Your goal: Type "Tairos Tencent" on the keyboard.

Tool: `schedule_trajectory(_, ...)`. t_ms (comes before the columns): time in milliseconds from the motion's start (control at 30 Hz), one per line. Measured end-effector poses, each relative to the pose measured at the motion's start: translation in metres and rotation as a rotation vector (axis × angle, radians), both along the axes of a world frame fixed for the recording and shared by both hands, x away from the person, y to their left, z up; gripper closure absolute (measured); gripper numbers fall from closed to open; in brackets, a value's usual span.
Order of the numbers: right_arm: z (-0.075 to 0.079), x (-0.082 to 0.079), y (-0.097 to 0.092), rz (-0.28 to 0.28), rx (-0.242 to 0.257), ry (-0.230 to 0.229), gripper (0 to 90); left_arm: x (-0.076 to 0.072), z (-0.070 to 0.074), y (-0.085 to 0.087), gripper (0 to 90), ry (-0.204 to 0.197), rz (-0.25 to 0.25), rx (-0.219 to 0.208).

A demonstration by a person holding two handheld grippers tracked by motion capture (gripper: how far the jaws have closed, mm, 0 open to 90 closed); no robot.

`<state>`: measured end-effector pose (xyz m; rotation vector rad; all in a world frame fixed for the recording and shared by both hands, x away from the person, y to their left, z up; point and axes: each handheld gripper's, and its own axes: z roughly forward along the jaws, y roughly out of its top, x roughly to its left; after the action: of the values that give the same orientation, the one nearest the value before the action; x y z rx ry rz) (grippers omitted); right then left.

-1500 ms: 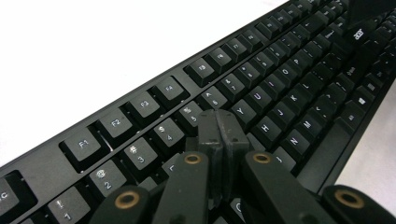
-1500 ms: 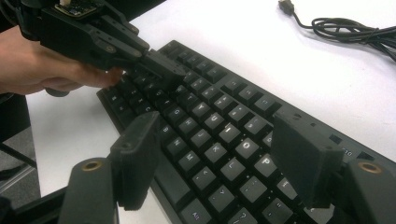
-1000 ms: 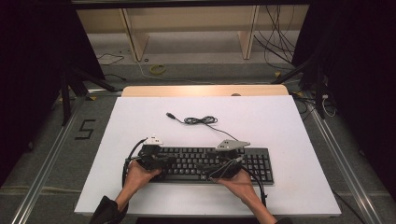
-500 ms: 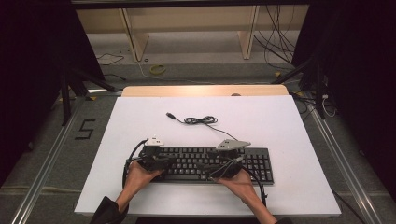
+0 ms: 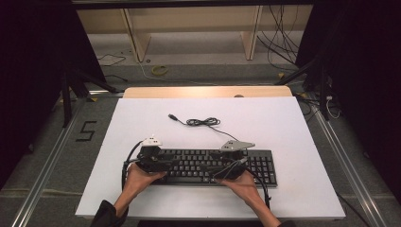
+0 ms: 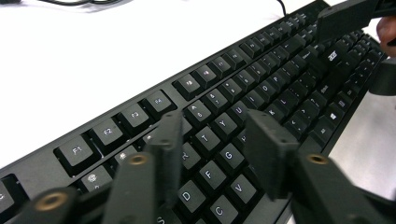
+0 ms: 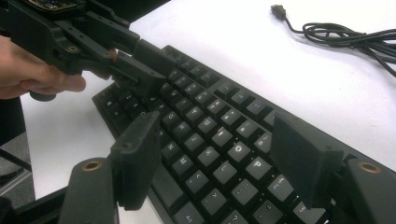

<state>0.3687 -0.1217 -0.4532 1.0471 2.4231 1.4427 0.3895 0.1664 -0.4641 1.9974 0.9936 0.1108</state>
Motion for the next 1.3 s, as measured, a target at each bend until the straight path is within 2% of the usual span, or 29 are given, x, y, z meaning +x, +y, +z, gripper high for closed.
schedule_trajectory(267,0.000,0.002,0.000,-0.004,-0.001,-0.002,34.7,-0.001,0.001,0.007,40.5,-0.006,0.013,-0.043)
schedule_trajectory(433,-0.001,0.004,0.001,-0.007,-0.004,-0.002,37.0,-0.004,0.003,0.010,34.0,-0.018,-0.001,-0.060)
schedule_trajectory(600,-0.001,0.007,0.003,-0.007,-0.020,-0.011,41.7,-0.006,0.005,0.015,31.3,-0.027,0.010,-0.078)
schedule_trajectory(833,-0.001,0.011,0.005,-0.002,-0.033,-0.016,54.3,-0.012,0.008,0.021,30.6,-0.041,0.011,-0.096)
schedule_trajectory(1300,-0.004,0.015,0.016,0.004,-0.105,-0.003,75.4,-0.017,0.009,0.029,30.4,-0.050,0.024,-0.116)
